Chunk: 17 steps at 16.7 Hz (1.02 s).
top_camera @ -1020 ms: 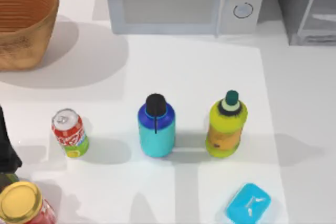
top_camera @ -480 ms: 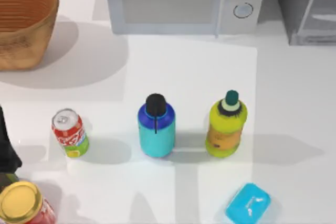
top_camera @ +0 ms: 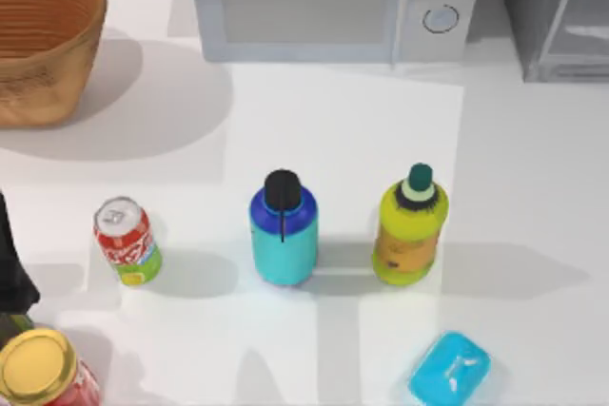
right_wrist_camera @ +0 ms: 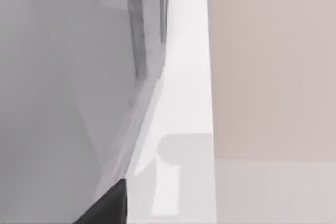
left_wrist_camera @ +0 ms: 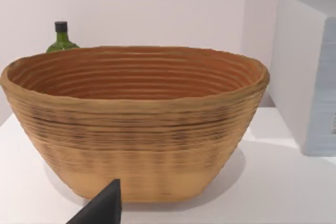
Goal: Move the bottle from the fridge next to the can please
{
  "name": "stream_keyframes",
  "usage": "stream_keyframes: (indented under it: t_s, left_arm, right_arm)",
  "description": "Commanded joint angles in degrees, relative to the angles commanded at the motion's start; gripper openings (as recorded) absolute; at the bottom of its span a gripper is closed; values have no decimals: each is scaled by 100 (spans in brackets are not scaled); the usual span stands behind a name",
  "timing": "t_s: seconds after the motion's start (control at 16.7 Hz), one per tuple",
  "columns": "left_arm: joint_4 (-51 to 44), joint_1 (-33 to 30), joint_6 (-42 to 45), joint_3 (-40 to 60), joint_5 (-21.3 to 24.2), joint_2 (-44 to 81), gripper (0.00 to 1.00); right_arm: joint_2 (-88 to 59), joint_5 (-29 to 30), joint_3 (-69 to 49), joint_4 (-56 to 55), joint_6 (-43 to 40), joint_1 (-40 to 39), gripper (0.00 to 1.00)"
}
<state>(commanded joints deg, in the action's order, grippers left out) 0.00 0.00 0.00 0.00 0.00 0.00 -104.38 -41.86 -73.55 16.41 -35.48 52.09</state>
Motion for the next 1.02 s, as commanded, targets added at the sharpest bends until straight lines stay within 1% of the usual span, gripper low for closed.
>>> stream_keyframes:
  t_s: [0.12,0.24,0.6,0.72,0.9,1.02]
  left_arm:
    - [0,0,0,0,0,0,100]
    - [0,0,0,0,0,0,100]
    - [0,0,0,0,0,0,100]
    - [0,0,0,0,0,0,100]
    - [0,0,0,0,0,0,100]
    - [0,0,0,0,0,0,100]
  right_arm:
    - [77,338,135,-175,316,-423,100]
    - [190,818,331,-415,750,-1066,100]
    - [716,2682,1110,-1322,2359,-3599,100]
    - [906,3261,1360,-1604,2852,-4312,100]
    - [1119,3850,1623,-1901,3364,-4943,100]
    - [1166,3965,1678,-1964,3471,-5059,100]
